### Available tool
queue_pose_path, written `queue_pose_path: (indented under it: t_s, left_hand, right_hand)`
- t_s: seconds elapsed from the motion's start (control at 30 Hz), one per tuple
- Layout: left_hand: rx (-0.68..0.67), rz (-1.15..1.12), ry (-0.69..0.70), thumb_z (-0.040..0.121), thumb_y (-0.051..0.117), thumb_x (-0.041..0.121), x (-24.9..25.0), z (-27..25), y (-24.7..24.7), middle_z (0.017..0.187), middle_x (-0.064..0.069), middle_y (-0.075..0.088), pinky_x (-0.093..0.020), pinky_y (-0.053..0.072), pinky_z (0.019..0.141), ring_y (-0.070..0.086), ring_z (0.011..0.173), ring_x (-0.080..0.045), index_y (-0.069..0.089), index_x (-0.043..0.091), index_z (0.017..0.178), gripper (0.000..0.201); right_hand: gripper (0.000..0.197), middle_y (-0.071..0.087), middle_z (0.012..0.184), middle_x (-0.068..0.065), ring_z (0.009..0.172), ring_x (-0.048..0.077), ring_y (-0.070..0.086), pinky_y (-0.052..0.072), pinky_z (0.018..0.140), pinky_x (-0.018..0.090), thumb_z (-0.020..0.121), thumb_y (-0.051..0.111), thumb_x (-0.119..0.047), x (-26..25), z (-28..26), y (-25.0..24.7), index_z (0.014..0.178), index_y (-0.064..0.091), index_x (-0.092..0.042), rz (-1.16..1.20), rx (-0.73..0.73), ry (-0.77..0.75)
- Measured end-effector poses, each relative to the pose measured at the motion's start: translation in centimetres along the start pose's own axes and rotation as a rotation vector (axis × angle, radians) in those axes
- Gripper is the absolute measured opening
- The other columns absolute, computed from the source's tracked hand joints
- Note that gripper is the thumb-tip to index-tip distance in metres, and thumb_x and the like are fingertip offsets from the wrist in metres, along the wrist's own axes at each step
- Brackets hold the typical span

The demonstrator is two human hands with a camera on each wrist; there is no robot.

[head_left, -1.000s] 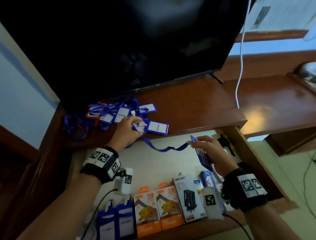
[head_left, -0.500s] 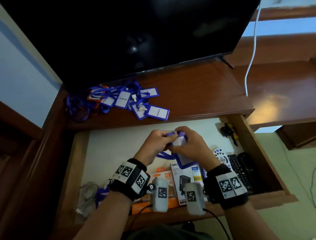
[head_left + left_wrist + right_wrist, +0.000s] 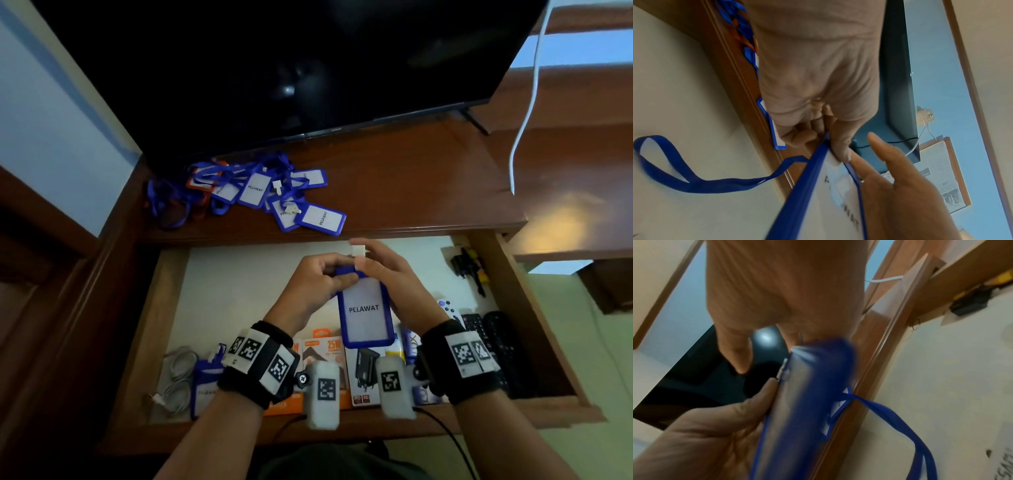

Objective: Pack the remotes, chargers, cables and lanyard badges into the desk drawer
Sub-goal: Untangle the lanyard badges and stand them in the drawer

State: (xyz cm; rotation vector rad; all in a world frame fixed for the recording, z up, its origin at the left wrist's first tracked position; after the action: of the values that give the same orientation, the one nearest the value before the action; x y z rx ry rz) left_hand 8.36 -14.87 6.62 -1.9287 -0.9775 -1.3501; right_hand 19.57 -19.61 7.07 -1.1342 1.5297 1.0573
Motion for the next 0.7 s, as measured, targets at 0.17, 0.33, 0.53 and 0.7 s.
queue_pose_path:
  t_s: [0.17,0.33,0.53,0.7]
  left_hand:
    - [0.169,-0.127,-0.009,0.086,0.065,0.005,-0.5,0.1,-1.6,0.097,-0.005,0.072,-0.036,0.056,0.082,0.068,0.092,-0.024,0.067,0.019,0.099,0.019]
    - [0.366,-0.282,0.0,0.088,0.064,0.007,-1.3,0.1,-3.0,0.091,-0.001,0.069,-0.021,0.047,0.064,0.061,0.077,-0.013,0.064,0.016,0.102,0.017]
    - [0.368,-0.382,-0.072,0.085,0.068,0.009,-2.6,0.5,-2.9,0.099,-0.005,0.069,-0.032,0.049,0.078,0.065,0.088,-0.019,0.059,0.019,0.101,0.021]
    - [0.231,-0.377,-0.132,0.077,0.073,0.002,-2.6,0.9,-3.6,0.112,-0.007,0.064,-0.039,0.053,0.09,0.066,0.101,-0.024,0.054,0.018,0.112,0.042]
  right_hand:
    - [0.036,0.07,0.096,0.012,0.081,0.024,0.067,0.055,0.068,0.035,0.083,0.067,-0.033,1.5,-0.7,0.6,0.112,0.062,-0.013,0.095,-0.043,0.066]
    - [0.03,0.07,0.093,0.01,0.077,0.016,0.066,0.052,0.064,0.022,0.086,0.067,-0.018,1.9,-0.5,0.5,0.112,0.062,-0.003,0.028,-0.05,0.047]
    - [0.017,0.071,0.088,0.015,0.076,0.024,0.067,0.053,0.066,0.029,0.09,0.061,-0.019,1.7,-0.3,-1.0,0.096,0.066,-0.004,-0.03,0.054,0.038]
    - [0.018,0.071,0.08,0.012,0.069,0.022,0.065,0.05,0.059,0.023,0.088,0.064,-0.019,1.4,-0.3,-1.4,0.088,0.069,-0.001,-0.033,0.029,0.063]
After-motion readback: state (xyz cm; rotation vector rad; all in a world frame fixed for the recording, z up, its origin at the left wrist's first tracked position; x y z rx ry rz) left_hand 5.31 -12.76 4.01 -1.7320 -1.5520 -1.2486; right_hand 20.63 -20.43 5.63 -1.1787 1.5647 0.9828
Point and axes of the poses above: each hand's wrist, its own z-axis towards the middle knuckle, its own y-axis out of the palm, x = y × z, the point moved 8 cm from there along z, towards the middle knuckle
